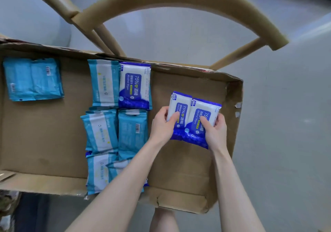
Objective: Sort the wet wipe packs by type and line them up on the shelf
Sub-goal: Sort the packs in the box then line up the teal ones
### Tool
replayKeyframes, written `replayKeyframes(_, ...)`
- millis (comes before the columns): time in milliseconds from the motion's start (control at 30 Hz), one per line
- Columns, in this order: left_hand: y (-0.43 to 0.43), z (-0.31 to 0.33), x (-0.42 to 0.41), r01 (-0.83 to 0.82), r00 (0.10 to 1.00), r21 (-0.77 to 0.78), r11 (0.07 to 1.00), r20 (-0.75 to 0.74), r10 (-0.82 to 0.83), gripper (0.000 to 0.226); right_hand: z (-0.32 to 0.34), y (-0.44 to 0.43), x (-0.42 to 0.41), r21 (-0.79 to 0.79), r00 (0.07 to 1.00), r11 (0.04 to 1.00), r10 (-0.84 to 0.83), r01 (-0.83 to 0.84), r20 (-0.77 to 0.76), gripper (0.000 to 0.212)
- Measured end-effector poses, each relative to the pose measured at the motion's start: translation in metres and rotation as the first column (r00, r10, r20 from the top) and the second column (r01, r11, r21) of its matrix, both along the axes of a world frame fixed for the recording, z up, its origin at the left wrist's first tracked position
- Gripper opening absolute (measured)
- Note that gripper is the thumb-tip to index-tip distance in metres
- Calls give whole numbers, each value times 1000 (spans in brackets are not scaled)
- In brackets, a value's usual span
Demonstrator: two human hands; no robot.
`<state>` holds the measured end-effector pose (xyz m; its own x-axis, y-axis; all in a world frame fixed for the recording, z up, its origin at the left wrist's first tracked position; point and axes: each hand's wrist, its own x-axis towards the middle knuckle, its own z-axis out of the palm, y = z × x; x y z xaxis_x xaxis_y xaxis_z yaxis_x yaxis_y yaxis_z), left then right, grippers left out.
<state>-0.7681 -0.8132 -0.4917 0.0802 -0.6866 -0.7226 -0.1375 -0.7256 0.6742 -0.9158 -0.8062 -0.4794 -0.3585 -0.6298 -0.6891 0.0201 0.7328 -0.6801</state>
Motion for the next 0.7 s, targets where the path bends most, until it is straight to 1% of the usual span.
replayKeyframes(67,-6,-13,-14,-31,998,11,999,47,31,22,-12,-8,-15,-6,999,1000,26,-26,-19,30)
replayKeyframes(133,-15,-22,-26,-82,994,-1,997,70,81,23,-24,-17,-29,-25,999,999,31,-31,-19,31)
replayKeyframes(300,-38,-39,-48,-199,980,10,980,-1,199,30,-47,-44,-50,-100,992,989,99,-106,-81,35)
replayKeyframes(367,-44,-47,-52,-179,982,-27,983,59,181,28,-55,-52,-54,-112,981,982,134,-150,-141,40)
replayKeyframes(467,-46,-59,-55,-124,967,-91,988,213,141,30,-66,-56,-55,-88,940,969,197,-230,-279,49)
replayKeyframes(567,-43,-65,-56,-64,950,-80,995,301,86,42,-70,-52,-55,-32,842,940,288,-339,-457,56)
replayKeyframes(700,-37,-60,-52,78,940,-76,994,337,-48,53,-65,-46,-55,50,728,900,381,-432,-570,60)
